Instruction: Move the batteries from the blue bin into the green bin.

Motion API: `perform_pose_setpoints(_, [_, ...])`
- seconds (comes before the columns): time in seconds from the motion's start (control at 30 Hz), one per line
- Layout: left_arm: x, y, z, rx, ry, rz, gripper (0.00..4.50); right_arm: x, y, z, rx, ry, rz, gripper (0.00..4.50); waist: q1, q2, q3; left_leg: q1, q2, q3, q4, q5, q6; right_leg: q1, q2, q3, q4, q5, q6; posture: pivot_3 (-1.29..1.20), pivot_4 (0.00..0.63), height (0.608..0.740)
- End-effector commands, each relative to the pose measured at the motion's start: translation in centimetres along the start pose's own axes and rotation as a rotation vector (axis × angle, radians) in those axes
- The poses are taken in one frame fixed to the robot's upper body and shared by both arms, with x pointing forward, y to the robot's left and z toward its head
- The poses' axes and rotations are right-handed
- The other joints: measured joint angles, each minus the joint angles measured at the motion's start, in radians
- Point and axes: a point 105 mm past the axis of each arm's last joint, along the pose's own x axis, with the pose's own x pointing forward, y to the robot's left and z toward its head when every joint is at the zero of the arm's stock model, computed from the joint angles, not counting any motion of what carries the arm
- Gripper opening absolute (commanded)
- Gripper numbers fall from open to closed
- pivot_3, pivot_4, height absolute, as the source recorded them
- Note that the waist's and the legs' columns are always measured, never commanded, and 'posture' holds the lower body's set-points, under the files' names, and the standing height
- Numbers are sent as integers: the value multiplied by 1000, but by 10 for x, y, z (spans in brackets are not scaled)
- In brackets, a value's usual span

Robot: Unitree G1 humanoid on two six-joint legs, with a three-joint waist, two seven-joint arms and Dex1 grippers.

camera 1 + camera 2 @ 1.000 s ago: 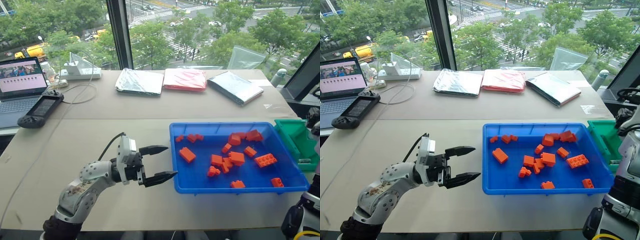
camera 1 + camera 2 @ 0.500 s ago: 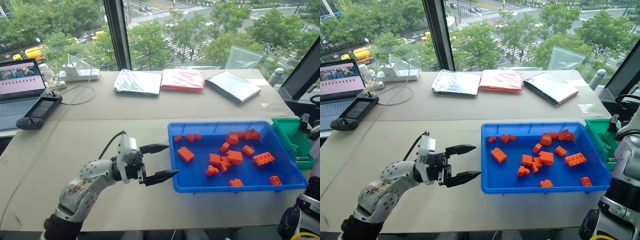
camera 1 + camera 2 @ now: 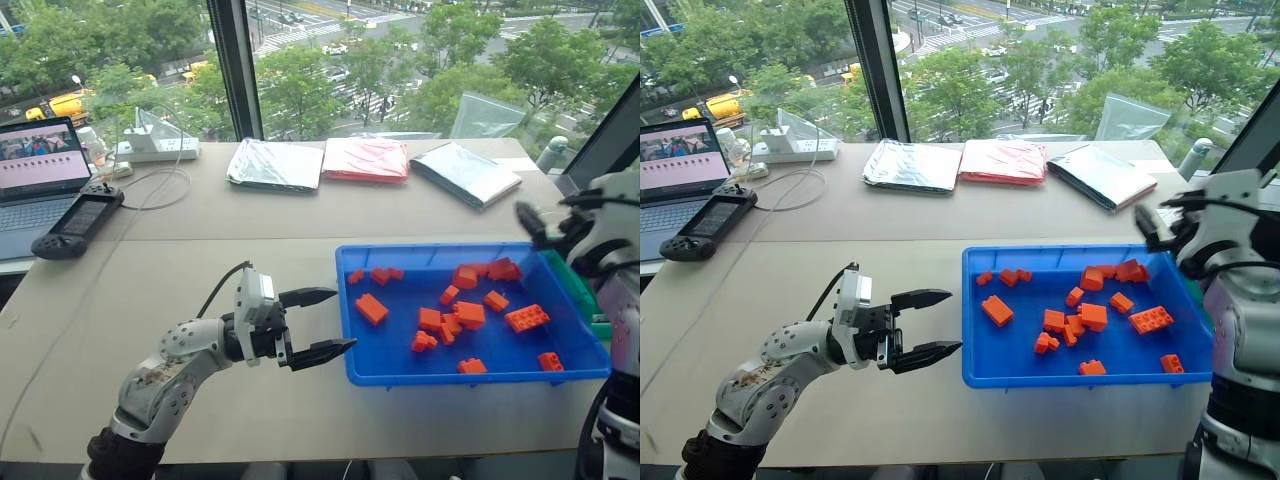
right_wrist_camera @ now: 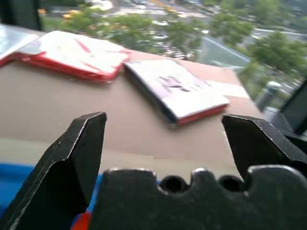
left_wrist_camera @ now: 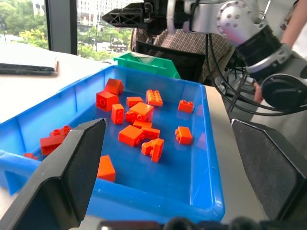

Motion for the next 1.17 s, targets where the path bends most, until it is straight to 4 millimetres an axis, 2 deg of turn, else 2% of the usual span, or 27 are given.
perform_pose_setpoints(0.03, [-4,7,10,7,-36,106,4500,-13,4,11,-28,-57,13,4452,0,0,0,0,0,0,0,0,0,0,0,0,0,0,0,0,150,740])
perform_pose_setpoints(0.17, [-9,35,7,-21,-14,371,4500,-18,-5,5,-31,-63,-110,4452,-1,0,0,1,0,0,0,0,0,0,-1,0,1,0,0,0,150,740])
perform_pose_setpoints(0.27, [-20,73,8,1,-25,703,4500,-19,-2,-2,-49,-76,-218,4452,1,0,0,2,-1,0,0,0,0,0,-1,0,3,0,0,0,150,740])
perform_pose_setpoints(0.33, [-31,92,12,0,-59,888,4500,-19,2,-4,-14,-109,-283,4452,2,-1,0,2,-1,0,0,0,0,0,-1,0,3,0,0,0,150,740])
perform_pose_setpoints(0.43, [-47,106,15,20,-80,1056,4500,-17,12,-10,-59,-101,-313,4452,1,-1,0,2,-2,0,0,1,-1,-1,-1,2,4,0,0,0,150,740])
perform_pose_setpoints(0.53, [-65,117,12,27,-69,1232,4500,-19,7,-16,-56,-105,-383,4452,0,-1,0,2,-2,0,0,1,-2,-2,0,2,4,0,0,0,150,740])
perform_pose_setpoints(0.77, [-71,117,5,28,-41,1284,4500,-15,-1,-20,-71,-110,-429,4452,5,-1,0,2,-2,0,0,1,-2,-1,-1,1,4,0,0,0,150,740])
perform_pose_setpoints(1.17, [-71,118,7,27,-58,1270,4500,-9,3,-29,-76,-100,-411,4452,2,-1,0,2,-2,0,0,1,-2,-1,-1,1,4,0,0,0,150,740])
